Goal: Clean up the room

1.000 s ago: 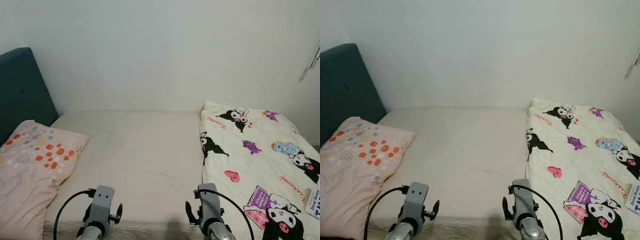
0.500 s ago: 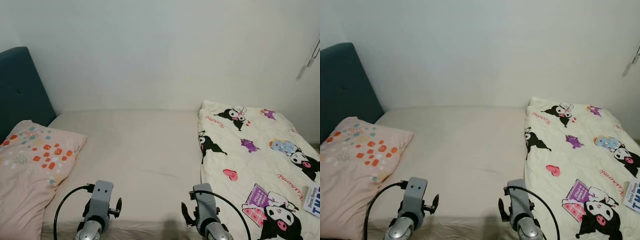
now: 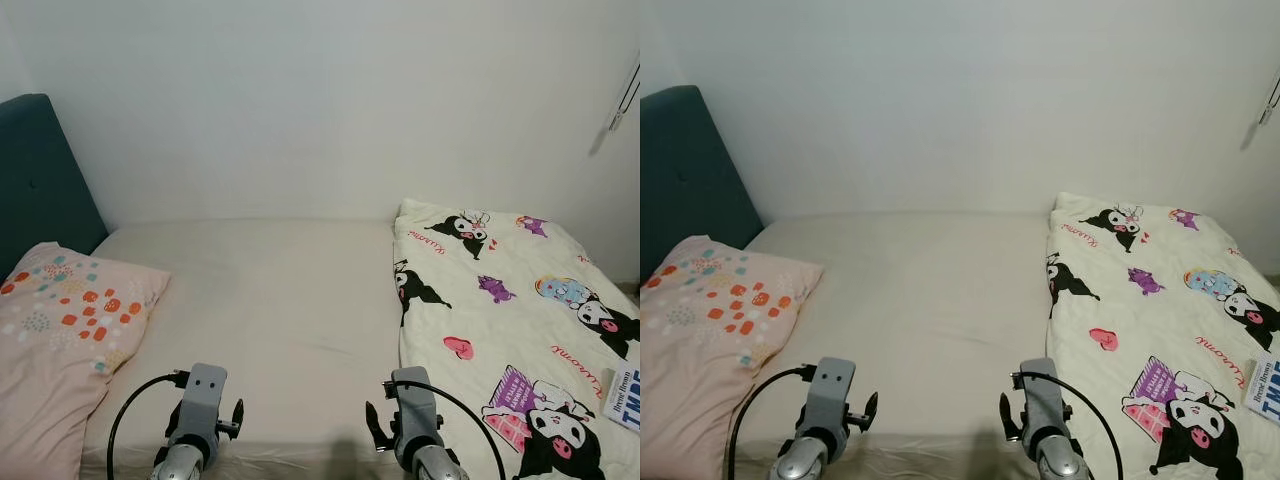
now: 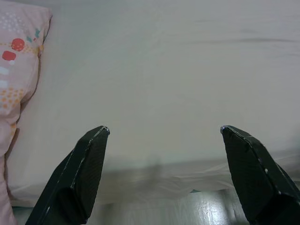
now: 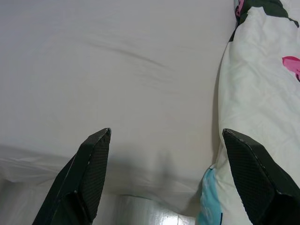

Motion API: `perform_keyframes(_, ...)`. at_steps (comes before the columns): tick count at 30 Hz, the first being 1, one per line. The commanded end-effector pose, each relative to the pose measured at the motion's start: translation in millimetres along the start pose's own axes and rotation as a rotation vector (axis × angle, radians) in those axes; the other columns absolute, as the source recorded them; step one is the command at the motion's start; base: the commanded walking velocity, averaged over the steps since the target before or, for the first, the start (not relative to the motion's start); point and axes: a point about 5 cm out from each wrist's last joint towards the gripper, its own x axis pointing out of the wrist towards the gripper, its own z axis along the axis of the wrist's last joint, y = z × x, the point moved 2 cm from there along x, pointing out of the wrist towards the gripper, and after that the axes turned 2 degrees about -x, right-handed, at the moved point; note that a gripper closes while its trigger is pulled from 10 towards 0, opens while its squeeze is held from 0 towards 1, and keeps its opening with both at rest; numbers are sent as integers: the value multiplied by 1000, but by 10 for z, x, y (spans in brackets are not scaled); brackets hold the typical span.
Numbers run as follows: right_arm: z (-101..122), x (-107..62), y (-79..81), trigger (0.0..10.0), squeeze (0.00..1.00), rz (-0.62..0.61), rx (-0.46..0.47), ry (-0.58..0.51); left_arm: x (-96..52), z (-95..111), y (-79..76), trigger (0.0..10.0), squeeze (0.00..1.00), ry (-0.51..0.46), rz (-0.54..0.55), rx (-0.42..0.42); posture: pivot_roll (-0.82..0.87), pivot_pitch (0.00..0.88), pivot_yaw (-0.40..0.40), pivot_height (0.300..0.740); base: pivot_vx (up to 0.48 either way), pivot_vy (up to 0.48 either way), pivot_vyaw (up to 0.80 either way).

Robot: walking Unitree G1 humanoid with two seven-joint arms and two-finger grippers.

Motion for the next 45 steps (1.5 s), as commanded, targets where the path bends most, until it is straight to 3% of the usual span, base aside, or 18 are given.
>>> perform_keyframes(1,53,16,-4,10000,0,-11,0,-18,-26,-32,43,10000,0,9,7,1,-31,25,-1,740,0,0,0)
perform_keyframes(34,12,7,-37,10000,0,-3,-30,4,-46,-35,-8,10000,0,4,24,-30,-33,38,-25,740,0,0,0)
perform_keyframes(45,2,8,-36,10000,0,-2,-32,14,-41,-26,-8,10000,0,3,23,-29,-32,40,-26,740,0,0,-764)
